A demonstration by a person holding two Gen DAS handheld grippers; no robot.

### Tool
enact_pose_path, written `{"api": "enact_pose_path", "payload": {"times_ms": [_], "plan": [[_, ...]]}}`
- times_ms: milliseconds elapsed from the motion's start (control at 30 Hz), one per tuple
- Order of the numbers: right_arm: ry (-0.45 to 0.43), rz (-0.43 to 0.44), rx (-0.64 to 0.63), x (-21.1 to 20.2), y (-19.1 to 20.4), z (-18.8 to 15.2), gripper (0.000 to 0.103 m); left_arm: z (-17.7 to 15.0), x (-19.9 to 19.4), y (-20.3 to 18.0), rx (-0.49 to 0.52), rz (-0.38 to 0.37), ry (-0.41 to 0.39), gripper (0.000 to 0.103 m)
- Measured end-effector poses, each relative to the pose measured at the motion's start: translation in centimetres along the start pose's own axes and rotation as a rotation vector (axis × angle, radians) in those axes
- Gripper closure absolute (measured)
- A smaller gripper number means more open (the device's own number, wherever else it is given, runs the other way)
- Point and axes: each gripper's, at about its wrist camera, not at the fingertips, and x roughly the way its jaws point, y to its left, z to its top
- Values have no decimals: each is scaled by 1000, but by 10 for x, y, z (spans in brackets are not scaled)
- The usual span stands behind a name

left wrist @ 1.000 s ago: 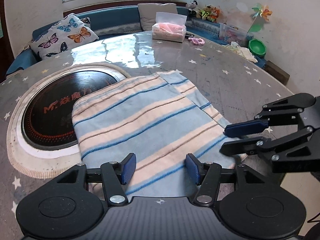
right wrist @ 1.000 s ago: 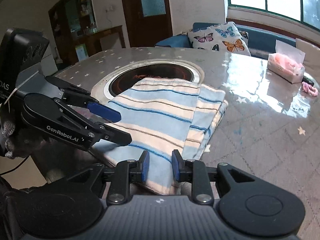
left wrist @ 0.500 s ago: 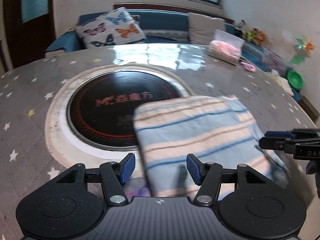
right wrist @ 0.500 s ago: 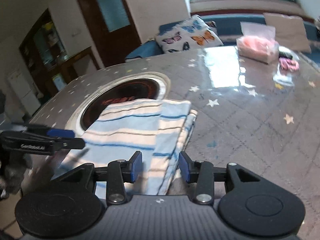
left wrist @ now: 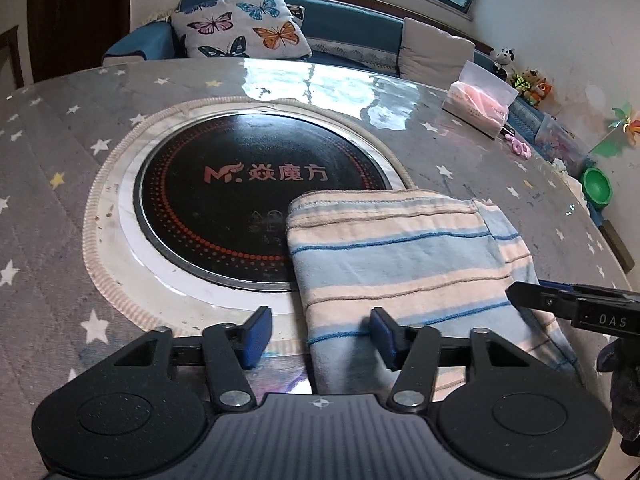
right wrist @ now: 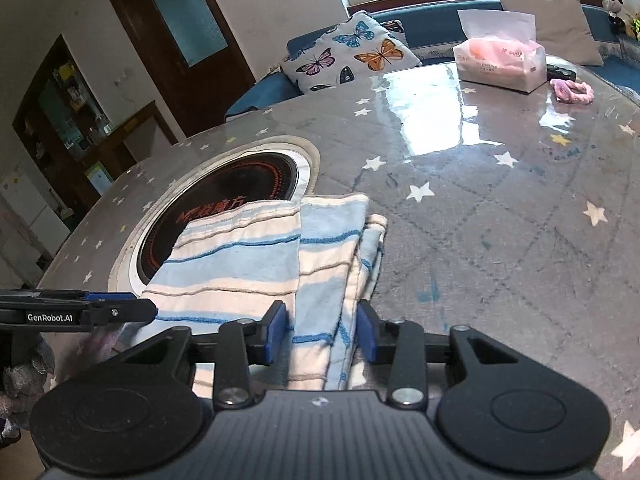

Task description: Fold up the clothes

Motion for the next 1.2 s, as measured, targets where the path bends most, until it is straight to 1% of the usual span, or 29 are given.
{"api": "enact_pose_path", "payload": {"times_ms": [67, 167, 267, 300, 433, 533, 567, 633, 667, 733, 900, 933, 1067, 1200], "plan": [[8, 5, 4, 1, 0, 0, 77, 1, 1, -1, -2, -11, 2, 57], [11, 7, 5, 1, 1, 1, 78, 1, 3, -4, 1, -21, 7, 60], [10, -2, 6, 1, 2, 2, 75, 1, 3, -3, -3, -28, 10, 62], [9, -5, 6, 1, 2, 2, 72, 1, 3, -3, -3, -29, 11, 62], [-1, -9, 14, 3, 2, 1, 71, 1, 3, -5, -3, -26, 12, 62], [-1, -4, 8, 4, 2, 1, 77, 1, 3, -4, -7, -36, 13, 66], [0, 1, 10, 4, 2, 1, 79, 1, 3, -4, -9, -36, 13, 71], [0, 12, 18, 4, 1, 1, 82, 1, 3, -4, -14, -37, 11, 75], [-2, 18, 23, 4, 0, 1, 84, 1, 2, -3, -19, -37, 10, 80], [-7, 28, 35, 3, -1, 1, 86, 2, 1, -2, -25, -40, 8, 84], [-14, 28, 30, 1, 1, 2, 88, 1, -1, 0, -27, -45, 9, 84], [-15, 27, 29, 0, 1, 2, 88, 1, -1, 0, -27, -45, 9, 81], [-11, 19, 31, 1, 1, 1, 88, 2, 0, 0, -21, -40, 8, 78], [-4, 13, 34, 3, 1, 1, 88, 2, 2, 1, -17, -46, 14, 78]]}}
